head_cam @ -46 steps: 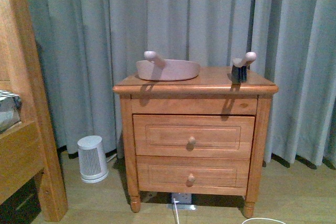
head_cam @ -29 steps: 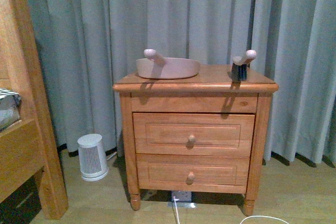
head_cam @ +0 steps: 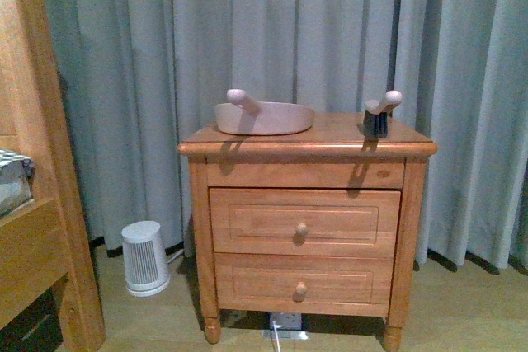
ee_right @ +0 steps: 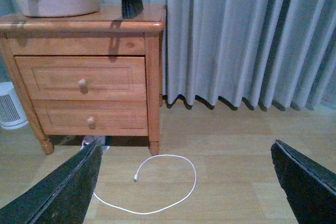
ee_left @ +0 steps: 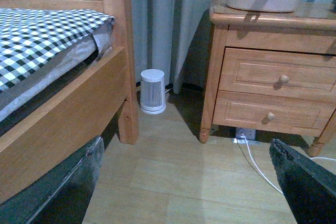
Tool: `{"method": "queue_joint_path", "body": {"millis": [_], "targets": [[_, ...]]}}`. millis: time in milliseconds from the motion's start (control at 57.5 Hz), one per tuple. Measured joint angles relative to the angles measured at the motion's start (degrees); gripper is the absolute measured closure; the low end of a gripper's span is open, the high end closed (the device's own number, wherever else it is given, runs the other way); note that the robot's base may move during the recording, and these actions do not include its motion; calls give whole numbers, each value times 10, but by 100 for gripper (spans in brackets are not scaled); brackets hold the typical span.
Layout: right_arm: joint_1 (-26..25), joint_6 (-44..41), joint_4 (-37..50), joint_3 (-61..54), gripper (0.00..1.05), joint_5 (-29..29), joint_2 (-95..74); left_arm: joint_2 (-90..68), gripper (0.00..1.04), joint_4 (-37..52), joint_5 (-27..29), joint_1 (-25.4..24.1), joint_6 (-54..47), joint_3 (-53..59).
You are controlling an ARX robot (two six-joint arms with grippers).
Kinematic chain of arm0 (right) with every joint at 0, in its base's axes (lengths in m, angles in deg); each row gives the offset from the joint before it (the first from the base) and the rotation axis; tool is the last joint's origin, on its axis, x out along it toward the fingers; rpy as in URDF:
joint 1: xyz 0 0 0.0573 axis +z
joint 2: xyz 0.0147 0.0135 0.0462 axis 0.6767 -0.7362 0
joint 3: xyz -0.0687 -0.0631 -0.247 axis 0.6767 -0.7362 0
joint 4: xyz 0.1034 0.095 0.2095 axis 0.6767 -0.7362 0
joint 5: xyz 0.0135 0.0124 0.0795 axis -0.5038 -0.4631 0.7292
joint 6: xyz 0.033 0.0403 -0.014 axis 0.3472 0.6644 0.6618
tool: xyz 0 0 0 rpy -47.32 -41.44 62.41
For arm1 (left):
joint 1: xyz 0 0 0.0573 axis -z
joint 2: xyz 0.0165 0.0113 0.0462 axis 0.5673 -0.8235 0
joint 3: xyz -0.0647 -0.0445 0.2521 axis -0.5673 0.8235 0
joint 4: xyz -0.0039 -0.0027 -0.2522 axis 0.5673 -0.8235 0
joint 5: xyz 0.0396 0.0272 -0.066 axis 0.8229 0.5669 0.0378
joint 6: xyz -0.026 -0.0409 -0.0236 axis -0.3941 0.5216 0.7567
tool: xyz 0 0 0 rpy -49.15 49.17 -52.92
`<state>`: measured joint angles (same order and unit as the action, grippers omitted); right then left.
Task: Clean up trash
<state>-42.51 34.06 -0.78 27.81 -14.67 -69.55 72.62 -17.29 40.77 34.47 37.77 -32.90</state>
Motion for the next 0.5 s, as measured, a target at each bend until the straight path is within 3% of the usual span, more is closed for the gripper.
{"method": "queue_joint_path", "body": {"millis": [505], "targets": [[0, 0, 0, 0, 7, 0, 0, 0, 8, 0, 0, 0, 0, 0]]}}
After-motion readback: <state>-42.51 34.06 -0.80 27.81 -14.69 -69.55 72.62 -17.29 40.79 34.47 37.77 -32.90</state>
